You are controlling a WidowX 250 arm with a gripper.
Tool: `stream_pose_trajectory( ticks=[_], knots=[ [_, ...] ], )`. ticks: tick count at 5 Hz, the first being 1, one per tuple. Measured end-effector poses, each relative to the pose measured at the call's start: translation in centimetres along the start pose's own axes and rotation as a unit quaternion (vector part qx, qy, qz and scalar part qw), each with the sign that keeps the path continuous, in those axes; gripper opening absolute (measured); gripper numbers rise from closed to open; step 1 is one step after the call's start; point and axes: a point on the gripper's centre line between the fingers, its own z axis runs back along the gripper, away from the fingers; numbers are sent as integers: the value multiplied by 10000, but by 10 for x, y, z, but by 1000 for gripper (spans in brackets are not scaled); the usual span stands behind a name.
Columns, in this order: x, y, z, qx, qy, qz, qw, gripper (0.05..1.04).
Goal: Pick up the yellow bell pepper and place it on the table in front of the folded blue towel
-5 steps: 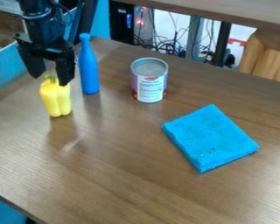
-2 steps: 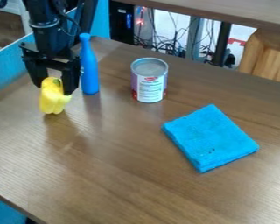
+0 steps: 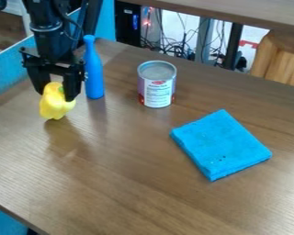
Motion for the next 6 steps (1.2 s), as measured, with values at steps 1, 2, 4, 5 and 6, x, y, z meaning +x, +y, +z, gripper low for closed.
stream_pose_trajectory(
  ticks=[1,2,4,5,6],
  knots=[
    [-1,0,1,1,-8,0,10000,851],
    [-5,-3,2,-98,110,-27,9999,848],
    [-9,-34,32,-1328,272,-185,9906,810],
    [-15,-53,46,-1788,343,-276,9829,810],
    [-16,-84,52,-2134,398,-554,9746,810]
  ],
)
